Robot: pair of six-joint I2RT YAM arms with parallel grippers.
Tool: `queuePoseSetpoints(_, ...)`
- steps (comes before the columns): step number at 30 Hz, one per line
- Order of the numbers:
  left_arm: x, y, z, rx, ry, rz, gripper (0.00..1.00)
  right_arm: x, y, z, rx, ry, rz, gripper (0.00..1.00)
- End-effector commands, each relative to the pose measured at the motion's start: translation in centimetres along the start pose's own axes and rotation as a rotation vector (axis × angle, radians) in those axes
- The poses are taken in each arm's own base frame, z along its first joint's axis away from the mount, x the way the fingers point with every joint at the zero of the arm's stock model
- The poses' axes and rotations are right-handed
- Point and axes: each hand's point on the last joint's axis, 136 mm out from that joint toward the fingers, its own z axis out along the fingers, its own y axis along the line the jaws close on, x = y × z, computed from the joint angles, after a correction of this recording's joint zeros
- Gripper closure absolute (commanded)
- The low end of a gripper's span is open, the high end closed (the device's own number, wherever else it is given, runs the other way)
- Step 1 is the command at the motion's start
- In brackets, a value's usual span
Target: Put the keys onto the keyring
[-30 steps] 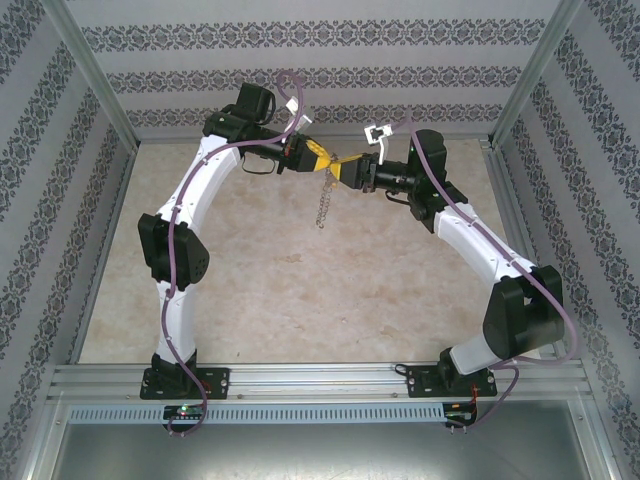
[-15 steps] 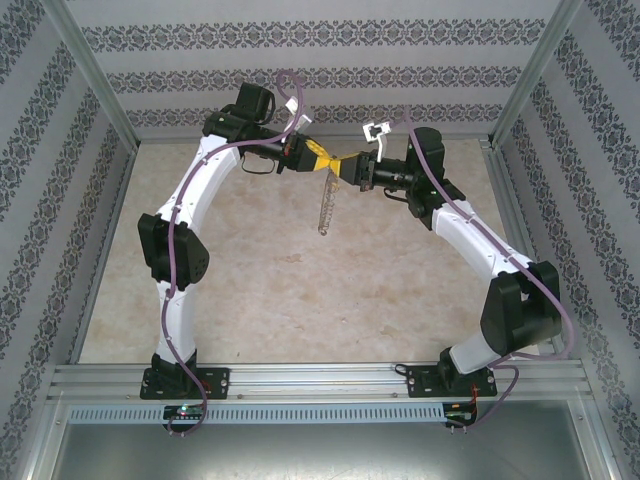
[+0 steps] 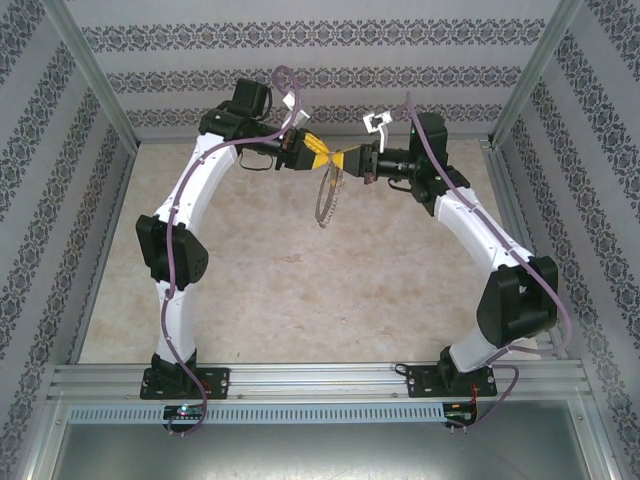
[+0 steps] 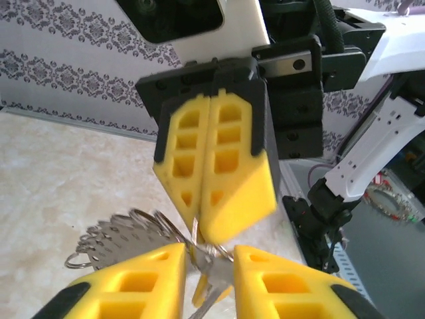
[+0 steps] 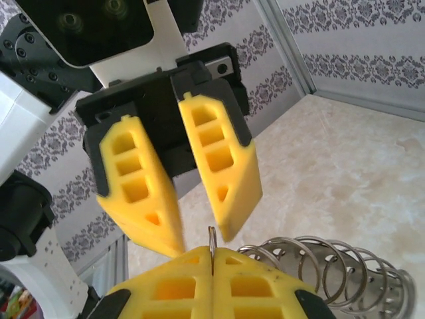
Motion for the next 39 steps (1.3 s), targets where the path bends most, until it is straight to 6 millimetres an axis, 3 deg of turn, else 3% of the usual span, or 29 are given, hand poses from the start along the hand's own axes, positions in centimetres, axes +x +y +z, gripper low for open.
queuePoseSetpoints(1, -1.7, -0.8, -2.6, -0.049, -0.017, 0.037, 0.67, -0.3, 0.9, -1.0, -0.051, 0.064, -0.071, 1.0)
queuePoseSetpoints(7, -1.2, -0.6, -3.9, -0.106, 0.014, 0.026, 0.54, -0.1, 1.0, -1.7, -0.067, 0.158, -0.131, 1.0)
queuePoseSetpoints(14, -0.2, -0.6, -3.8, -0.107, 0.042, 0.002, 0.51, 4.0, 0.1, 0.2, 0.098, 0.524, -0.265, 1.0)
queuePoseSetpoints(18, 0.3, -0.7, -3.7, -0.092, 0.046, -0.013, 0.51, 5.1, -0.4, 0.9, 0.132, 0.649, -0.312, 1.0)
queuePoseSetpoints(25, 1.4, -1.8, -3.5, -0.048, 0.058, -0.045, 0.61, 4.7, 1.4, 1.1, 0.073, 0.638, -0.355, 1.0)
queuePoseSetpoints(39, 2.8, -2.4, -1.0, 0.038, 0.069, -0.086, 0.62, 3.7, 2.4, 1.1, 0.063, 0.608, -0.387, 1.0)
